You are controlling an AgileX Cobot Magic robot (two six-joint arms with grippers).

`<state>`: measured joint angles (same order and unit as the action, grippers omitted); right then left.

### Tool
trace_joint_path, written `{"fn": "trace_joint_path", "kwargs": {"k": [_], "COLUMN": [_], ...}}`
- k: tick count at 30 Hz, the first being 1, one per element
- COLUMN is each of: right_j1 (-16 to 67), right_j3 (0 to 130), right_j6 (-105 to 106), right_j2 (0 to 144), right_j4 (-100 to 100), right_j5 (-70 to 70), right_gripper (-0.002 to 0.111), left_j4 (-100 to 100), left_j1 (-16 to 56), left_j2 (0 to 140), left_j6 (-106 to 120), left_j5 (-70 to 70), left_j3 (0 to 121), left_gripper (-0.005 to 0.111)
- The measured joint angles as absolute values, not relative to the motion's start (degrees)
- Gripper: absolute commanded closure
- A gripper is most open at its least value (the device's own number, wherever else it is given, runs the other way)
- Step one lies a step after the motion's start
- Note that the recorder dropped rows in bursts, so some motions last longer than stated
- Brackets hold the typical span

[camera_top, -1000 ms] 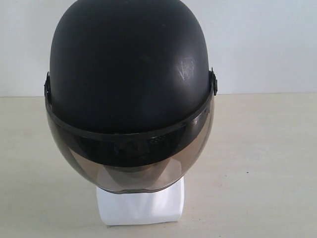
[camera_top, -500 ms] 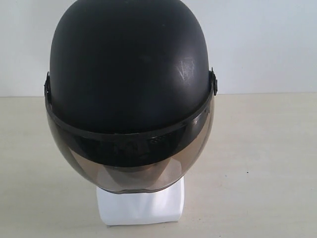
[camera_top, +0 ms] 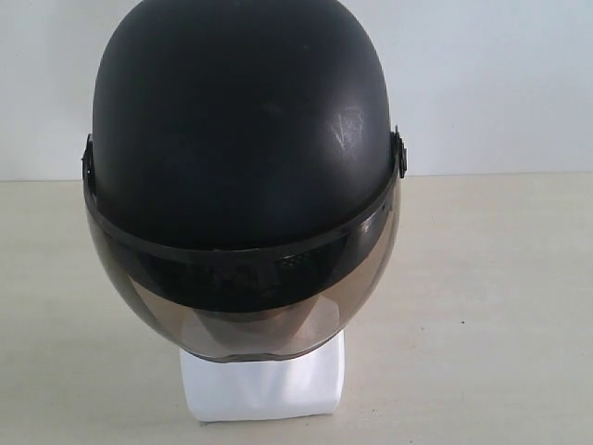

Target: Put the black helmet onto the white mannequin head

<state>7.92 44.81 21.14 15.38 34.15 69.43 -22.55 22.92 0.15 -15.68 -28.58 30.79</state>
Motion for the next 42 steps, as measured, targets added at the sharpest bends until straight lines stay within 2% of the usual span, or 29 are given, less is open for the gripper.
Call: {"fn": "trace_joint_path", "kwargs": {"k": [8, 15, 21, 32, 42], "right_j1": [7.92, 7.92, 7.92, 7.92, 7.92], "right_j3": [44.81, 44.81, 44.81, 44.81, 44.81], "right_j6": [21.14, 21.03, 21.03, 21.03, 20.93], "right_j2": [15.38, 15.38, 15.38, 15.38, 15.38], "right_j4": [34.29, 34.29, 34.29, 34.29, 34.29], "right_j5": [69.43, 69.43, 69.43, 69.43, 69.43], "right_gripper": [0.108, 0.108, 0.108, 0.108, 0.108], "left_j4": [0.00, 4.32, 1.66, -2.43, -3.81], "left_j1": [17.77, 14.60, 14.47, 13.94, 4.61], "left_j2": [0.15, 0.15, 0.15, 0.15, 0.15], "left_j6": [-8.45, -5.25, -4.23, -8.78, -11.47], "left_j5": [-6.87, 0.91, 0.00, -16.26, -18.02], "left_j3": [11.41, 0.79, 0.27, 0.15, 0.15], "left_gripper": [0.102, 0.102, 0.102, 0.102, 0.102]}}
